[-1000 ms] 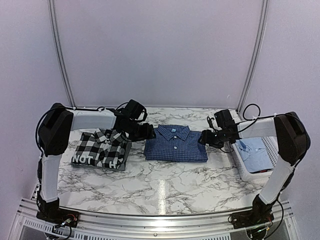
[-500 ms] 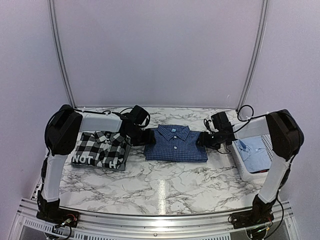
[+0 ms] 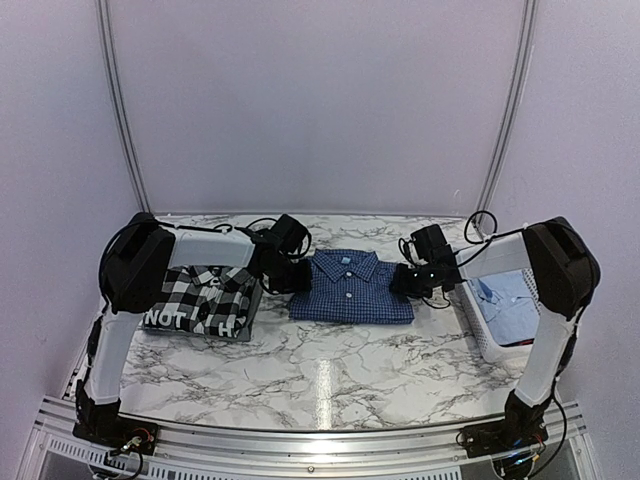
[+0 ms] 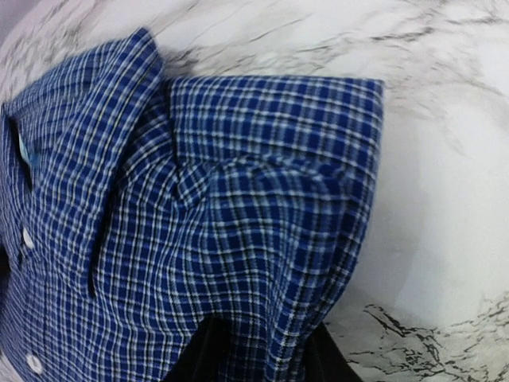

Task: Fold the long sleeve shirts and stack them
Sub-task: Pick up the square-folded shirt from the center of the board, then place the square-folded shirt on the square-folded shirt.

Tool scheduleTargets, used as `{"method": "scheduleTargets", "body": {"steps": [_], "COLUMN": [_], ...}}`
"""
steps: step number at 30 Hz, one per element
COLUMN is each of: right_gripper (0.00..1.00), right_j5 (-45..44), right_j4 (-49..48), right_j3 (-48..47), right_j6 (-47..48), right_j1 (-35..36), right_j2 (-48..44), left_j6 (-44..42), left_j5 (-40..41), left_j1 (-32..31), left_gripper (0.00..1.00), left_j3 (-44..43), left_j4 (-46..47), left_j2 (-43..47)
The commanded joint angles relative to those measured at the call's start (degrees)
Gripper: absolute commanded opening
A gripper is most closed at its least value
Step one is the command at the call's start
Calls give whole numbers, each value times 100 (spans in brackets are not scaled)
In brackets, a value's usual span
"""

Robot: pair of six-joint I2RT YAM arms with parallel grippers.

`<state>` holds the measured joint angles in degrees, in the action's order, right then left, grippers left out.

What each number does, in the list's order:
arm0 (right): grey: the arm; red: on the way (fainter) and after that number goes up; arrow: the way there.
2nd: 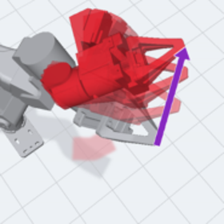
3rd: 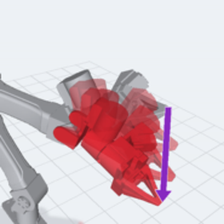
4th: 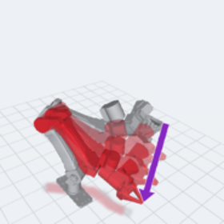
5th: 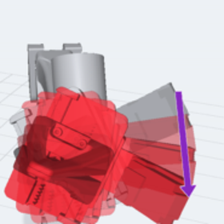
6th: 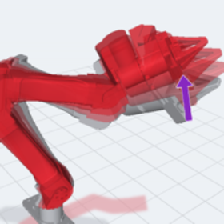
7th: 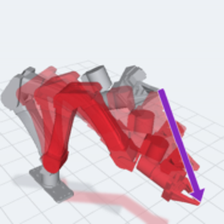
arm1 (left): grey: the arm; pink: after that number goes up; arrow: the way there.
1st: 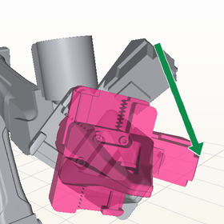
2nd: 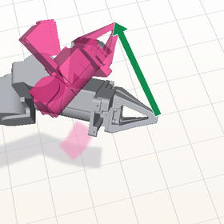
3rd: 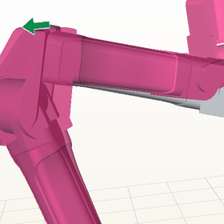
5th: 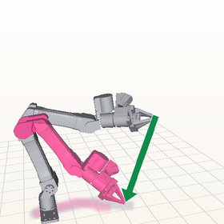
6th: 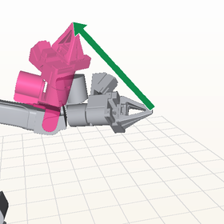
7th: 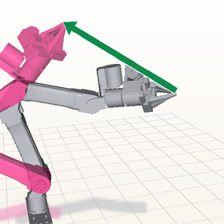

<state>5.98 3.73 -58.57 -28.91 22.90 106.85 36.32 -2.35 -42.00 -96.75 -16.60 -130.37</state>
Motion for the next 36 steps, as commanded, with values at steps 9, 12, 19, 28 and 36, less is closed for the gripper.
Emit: {"method": "scheduleTargets", "body": {"steps": [9, 12, 19, 28, 36], "right_gripper": [0, 0, 0, 0, 0], "right_j5": [103, 152, 263, 200, 53], "right_j4": [491, 555, 665, 770, 554], "right_j3": [-464, -512, -646, -1046, -1817], "right_j6": [-263, -309, -455, -747, -1161], "right_j1": [375, 424, 519, 1116, 2033], "right_j2": [-190, -423, -981, -1238, -845], "left_j6": [40, -58, -157, -218, -200], "left_j5": [200, 348, 395, 590, 803], "left_j1": [-118, -116, -107, 5, 510], "left_gripper": [0, 0, 0, 0, 0], "left_j3": [-162, -162, -101, 494, 1973], "left_j4": [-292, -304, -405, -610, -780], "left_j2": [340, 646, 1274, 2238, 3768]}}
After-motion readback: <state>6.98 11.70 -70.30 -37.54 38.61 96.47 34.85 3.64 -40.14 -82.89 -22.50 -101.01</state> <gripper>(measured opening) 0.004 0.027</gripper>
